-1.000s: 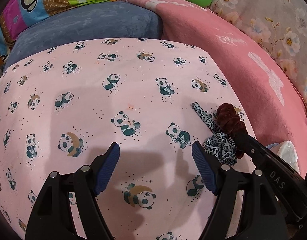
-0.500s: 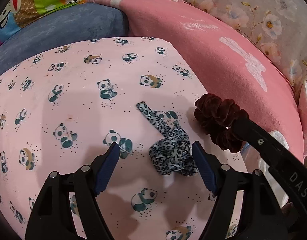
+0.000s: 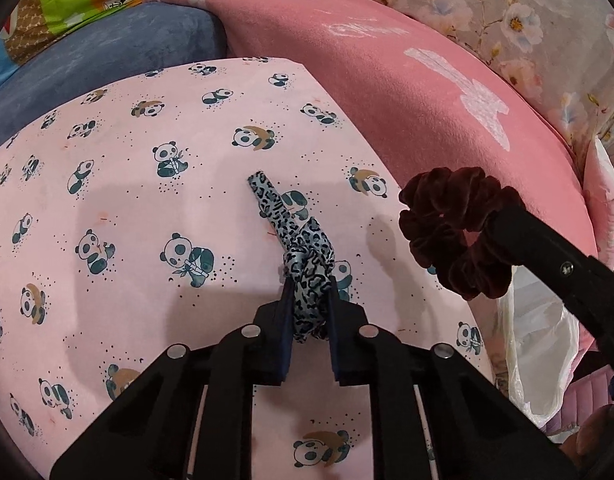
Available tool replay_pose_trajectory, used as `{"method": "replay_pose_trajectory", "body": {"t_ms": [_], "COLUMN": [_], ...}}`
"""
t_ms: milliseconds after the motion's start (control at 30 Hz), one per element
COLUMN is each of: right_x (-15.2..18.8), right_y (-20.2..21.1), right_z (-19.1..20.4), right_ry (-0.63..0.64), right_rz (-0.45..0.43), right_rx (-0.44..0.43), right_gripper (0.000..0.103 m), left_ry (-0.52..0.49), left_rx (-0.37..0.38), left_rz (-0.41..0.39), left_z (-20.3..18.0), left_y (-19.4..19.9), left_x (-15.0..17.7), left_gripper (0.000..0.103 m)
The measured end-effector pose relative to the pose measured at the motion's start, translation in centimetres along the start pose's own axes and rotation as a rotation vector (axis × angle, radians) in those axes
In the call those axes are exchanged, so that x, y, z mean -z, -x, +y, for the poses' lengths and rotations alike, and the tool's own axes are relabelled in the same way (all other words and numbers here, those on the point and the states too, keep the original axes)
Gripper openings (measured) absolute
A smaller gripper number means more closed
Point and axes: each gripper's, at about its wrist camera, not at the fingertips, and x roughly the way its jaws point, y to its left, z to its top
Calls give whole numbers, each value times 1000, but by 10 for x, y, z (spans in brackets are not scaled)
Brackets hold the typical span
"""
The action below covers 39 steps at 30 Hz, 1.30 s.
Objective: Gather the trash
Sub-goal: 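Grasp the brown scrunchie with the right tool while the left tool grasps the leopard-print scrunchie, then carry both scrunchies over the trash bin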
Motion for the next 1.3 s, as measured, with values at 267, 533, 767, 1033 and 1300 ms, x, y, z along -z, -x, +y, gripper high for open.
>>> {"method": "replay_pose_trajectory", "body": {"t_ms": [267,533,767,1033,1300], "right_x": [4,7,11,17,27], "right_y": [34,72,105,137,165], "right_z": [-2,-14,-39,-73,-114], "right_ry": [-7,-28,-63,-107,-155], "right_rz": [-56,-110,-156,-198,-223], "right_rx": [-11,-2,14,35,64], "right_gripper": [16,16,16,16,16], "left_ry": [-39,-94,-143,-206,-266], "left_rx": [-7,6,19,34,53], "left_rz": [-69,-121,-138,-153,-149], "left_z": [-23,-54,-85,-124,-163], "left_y": [33,57,67,75,76], "left_x": [0,2,9,21,35], "left_gripper": [14,14,14,14,14]}}
